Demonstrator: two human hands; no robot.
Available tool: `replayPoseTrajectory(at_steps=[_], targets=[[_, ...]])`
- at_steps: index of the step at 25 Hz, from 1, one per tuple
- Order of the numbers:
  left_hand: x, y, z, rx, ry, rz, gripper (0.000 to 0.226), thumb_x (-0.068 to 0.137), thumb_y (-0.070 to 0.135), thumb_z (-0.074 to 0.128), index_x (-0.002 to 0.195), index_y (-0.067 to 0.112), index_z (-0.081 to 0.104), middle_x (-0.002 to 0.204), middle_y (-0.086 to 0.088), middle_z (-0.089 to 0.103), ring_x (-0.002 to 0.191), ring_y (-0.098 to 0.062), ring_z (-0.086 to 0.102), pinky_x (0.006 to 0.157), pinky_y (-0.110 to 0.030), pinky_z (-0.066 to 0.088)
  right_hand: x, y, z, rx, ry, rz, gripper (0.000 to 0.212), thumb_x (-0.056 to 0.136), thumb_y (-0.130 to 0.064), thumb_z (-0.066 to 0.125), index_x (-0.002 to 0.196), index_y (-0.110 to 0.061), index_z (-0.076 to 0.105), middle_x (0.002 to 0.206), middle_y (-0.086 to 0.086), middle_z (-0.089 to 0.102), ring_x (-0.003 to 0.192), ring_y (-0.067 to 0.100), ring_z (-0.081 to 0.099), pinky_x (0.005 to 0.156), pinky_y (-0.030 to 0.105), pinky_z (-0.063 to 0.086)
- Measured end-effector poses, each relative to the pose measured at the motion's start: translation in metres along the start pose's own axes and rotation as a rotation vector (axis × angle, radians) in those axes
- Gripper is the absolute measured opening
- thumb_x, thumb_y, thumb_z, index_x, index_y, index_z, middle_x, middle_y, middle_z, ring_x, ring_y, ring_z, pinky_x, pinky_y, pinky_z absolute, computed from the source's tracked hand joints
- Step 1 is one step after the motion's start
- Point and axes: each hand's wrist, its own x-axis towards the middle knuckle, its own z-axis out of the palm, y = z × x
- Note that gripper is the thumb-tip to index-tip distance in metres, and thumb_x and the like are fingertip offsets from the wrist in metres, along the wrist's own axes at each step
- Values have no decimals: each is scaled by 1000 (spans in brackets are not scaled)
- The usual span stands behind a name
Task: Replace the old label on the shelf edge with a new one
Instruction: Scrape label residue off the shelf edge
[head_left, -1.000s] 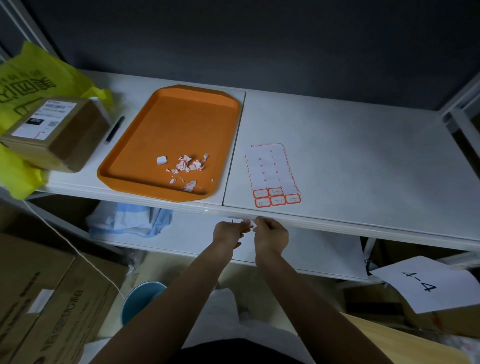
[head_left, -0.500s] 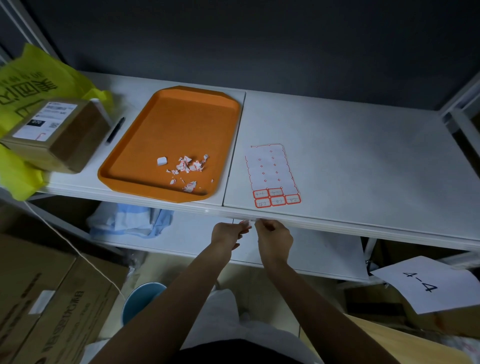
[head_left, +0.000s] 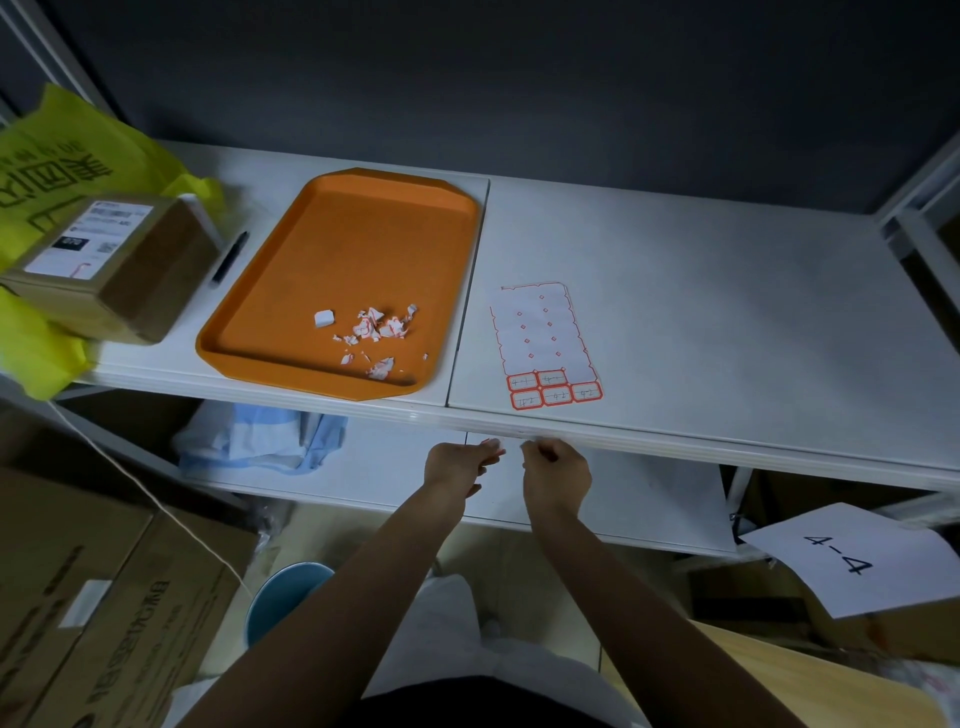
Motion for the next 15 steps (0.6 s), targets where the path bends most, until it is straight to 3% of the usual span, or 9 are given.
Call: replayPoseTrajectory(at_steps=[3, 6, 11, 15], targets=[[0, -3, 2, 17, 11, 38, 31, 88, 35, 69, 103, 7, 72, 114, -3, 70, 99, -14, 59, 83, -28, 48, 4, 12, -9, -153, -64, -27, 16, 90, -16, 63, 76, -14, 68, 70, -3, 64, 63, 7, 57, 81, 28, 54], [-1, -3, 5, 26, -6, 21, 32, 86, 37, 71, 99, 8, 71, 112, -4, 71, 101, -16, 60, 88, -32, 52, 3, 14, -13, -271, -111, -190, 14, 91, -24, 63, 86, -14, 71, 84, -3, 69, 71, 5, 58, 85, 20, 48], [-4, 1, 6, -20, -45, -19, 29, 84, 35, 74, 94, 8, 69, 108, -7, 71, 104, -18, 64, 88, -33, 55, -3, 9, -11, -410, -117, -437, 21, 91, -34, 62, 94, -15, 71, 91, -1, 70, 75, 8, 60, 77, 17, 48], [-4, 4, 1, -81, -35, -103, 24, 82, 28, 77, 88, 6, 70, 101, -10, 73, 100, -19, 67, 81, -30, 55, -5, 12, -8, -458, -182, -484, 22, 92, -31, 62, 97, -12, 71, 96, 3, 71, 81, 13, 64, 80, 19, 48]])
